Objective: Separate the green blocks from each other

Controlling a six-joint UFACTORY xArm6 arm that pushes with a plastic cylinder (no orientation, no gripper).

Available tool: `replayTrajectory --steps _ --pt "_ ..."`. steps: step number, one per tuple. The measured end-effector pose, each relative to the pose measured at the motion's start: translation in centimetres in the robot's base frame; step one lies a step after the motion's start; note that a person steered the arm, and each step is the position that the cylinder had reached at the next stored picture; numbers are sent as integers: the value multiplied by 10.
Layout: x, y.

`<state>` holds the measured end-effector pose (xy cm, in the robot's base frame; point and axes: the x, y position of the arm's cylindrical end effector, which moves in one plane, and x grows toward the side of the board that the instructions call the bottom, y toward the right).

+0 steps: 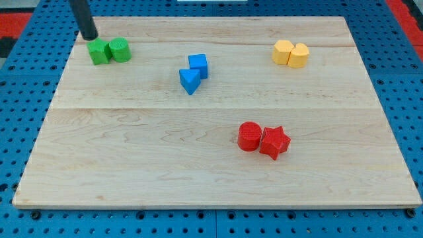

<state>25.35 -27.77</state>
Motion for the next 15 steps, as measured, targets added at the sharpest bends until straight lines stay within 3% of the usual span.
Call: replayTrajectory --steps 1,4,6,8,10,12,13,14,15 --pt "4 -27" --pt "19 21" --pt "43 1" --pt "29 65" --pt "36 189" --pt "13 251" --pt "38 272" --pt "89 286" --pt "87 288"
